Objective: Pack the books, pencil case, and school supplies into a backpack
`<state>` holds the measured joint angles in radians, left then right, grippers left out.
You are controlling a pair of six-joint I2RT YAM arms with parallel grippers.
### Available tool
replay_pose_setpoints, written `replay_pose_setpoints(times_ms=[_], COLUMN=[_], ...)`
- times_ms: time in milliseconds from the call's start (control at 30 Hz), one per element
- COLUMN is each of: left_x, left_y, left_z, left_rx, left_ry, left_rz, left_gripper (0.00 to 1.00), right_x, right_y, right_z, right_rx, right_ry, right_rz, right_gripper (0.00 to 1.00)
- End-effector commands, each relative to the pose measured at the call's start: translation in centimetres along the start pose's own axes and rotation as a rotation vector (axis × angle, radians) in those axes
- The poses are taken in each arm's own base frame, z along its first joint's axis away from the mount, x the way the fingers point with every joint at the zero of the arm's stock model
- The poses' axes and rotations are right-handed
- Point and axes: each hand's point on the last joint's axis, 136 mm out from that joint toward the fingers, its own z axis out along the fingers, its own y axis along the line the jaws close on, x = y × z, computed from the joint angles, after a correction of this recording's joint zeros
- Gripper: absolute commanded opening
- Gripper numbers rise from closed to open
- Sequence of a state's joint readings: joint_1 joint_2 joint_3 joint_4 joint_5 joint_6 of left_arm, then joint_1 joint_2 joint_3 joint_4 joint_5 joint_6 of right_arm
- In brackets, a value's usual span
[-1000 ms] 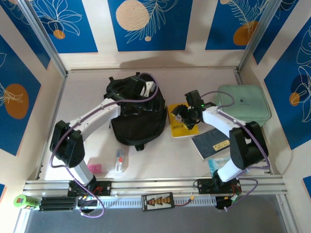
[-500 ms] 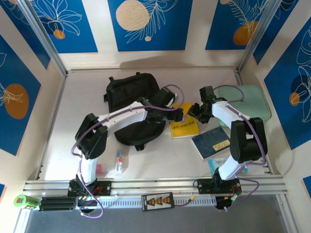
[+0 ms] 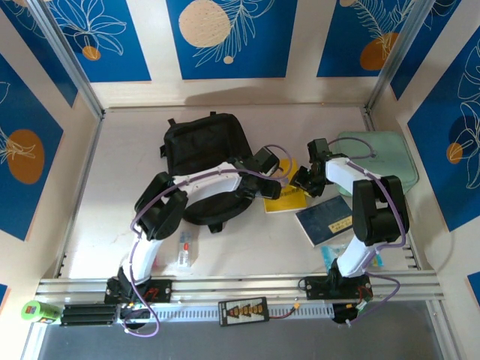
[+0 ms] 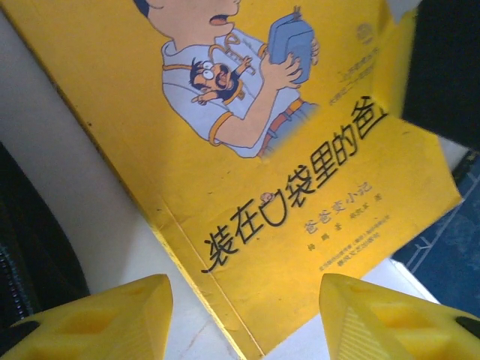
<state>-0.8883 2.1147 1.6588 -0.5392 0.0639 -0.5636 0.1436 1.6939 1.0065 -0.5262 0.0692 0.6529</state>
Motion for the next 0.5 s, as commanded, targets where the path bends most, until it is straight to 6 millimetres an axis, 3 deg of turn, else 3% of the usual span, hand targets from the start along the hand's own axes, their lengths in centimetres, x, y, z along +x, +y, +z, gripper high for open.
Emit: replay_pose_setpoints(times_ms=[0,167,467], left_x=[0.4,1.1,2.3], left_y=[2.4,4.2,5.1], left_z=[0.6,1.3,3.1], left_rx=[-0.136,-0.220,-0.248], left_ry=[0.026,0.058,0.116], left_rz=[0.061,0.093,0.108], left_gripper=[0.55,0.52,0.41], right_x=[1.9,3.2,2.6], right_y=[0.0,1.7,2.2], right_z=[0.7,0.7,0.2], right_rx=[-0.011,-0.106,-0.139], right_ry=[0.079,0.125,0.110], right_rz=[0.013,0.035,0.022], right_gripper=[0.48,0.43,0.41])
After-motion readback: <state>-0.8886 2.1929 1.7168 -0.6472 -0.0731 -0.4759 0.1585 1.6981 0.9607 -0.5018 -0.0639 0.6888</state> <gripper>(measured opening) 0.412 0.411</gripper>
